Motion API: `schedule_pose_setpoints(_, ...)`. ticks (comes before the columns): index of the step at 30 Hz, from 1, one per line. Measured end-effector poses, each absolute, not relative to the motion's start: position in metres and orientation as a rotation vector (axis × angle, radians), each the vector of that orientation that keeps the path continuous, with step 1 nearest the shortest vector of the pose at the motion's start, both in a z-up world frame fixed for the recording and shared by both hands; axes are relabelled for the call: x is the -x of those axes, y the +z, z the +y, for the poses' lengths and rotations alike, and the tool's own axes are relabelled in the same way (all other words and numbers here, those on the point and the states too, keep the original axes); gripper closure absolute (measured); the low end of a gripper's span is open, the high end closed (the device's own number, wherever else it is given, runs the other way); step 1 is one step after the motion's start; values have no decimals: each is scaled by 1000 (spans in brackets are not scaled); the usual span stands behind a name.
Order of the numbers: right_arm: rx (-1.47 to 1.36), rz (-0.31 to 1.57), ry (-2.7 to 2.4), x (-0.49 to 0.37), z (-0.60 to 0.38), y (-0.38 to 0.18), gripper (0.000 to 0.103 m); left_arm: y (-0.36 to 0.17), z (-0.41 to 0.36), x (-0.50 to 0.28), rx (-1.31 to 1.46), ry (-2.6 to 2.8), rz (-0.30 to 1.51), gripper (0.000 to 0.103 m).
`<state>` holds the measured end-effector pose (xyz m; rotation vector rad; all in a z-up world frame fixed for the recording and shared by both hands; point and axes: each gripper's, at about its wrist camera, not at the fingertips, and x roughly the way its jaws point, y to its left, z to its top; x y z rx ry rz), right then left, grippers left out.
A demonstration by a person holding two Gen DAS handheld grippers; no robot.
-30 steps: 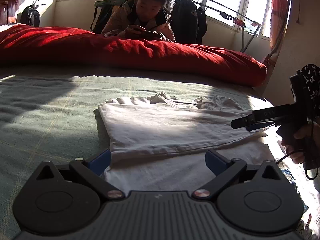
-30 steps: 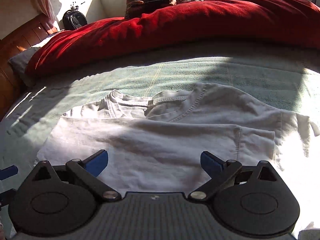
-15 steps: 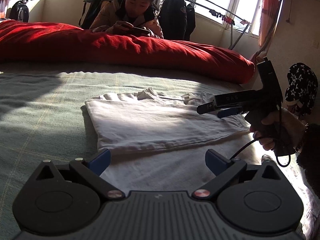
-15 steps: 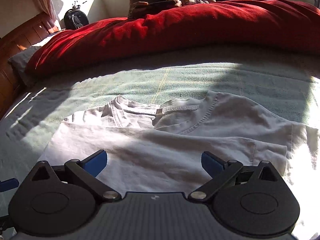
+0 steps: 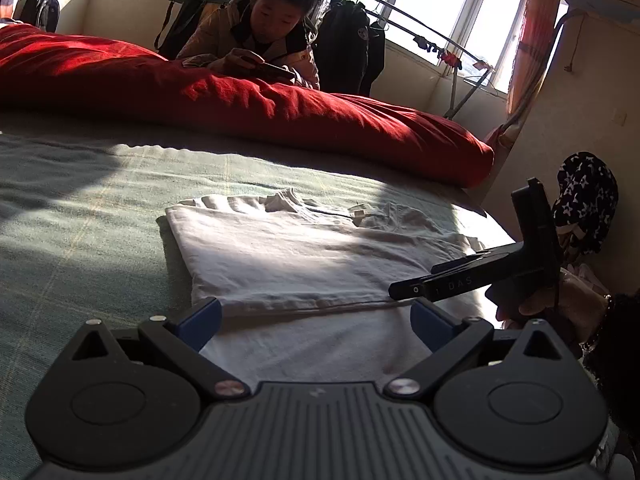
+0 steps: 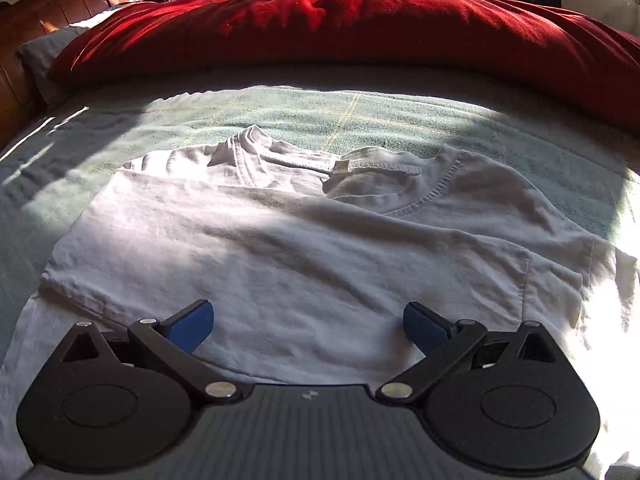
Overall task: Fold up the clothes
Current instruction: 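Press the open right gripper onto the folded plain white shirt, then move both open grippers over to the girl-print shirt hem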
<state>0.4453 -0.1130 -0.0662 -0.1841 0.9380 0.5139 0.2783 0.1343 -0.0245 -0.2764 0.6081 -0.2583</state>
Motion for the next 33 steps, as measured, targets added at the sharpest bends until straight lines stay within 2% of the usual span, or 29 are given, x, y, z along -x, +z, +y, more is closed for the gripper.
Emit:
schedule_pose_setpoints(7, 187, 867, 522, -437, -98, -45, 0, -18, 141, -274, 302, -273, 585, 2)
schedule_pose_setpoints(13, 213, 918, 475, -441, -73, -71, 0, -19, 149, -275, 351, -317, 602, 2)
schedule_pose_setpoints(16, 195, 923, 485, -432, -76, -64, 0, -16, 153, -272, 379, -350, 597, 2)
schedule_pose_setpoints(22, 183, 813, 554, -430, -46, -41, 0, -4, 154, -261, 388, -396, 560, 1)
schedule_pose_setpoints(29, 259, 873, 651, -439, 15, -76, 0, 3, 158, -257, 401, -420, 528, 1)
schedule_pose_setpoints(33, 238, 902, 676, -425, -10, -60, 0, 6, 150, -256, 395, -452, 528, 1)
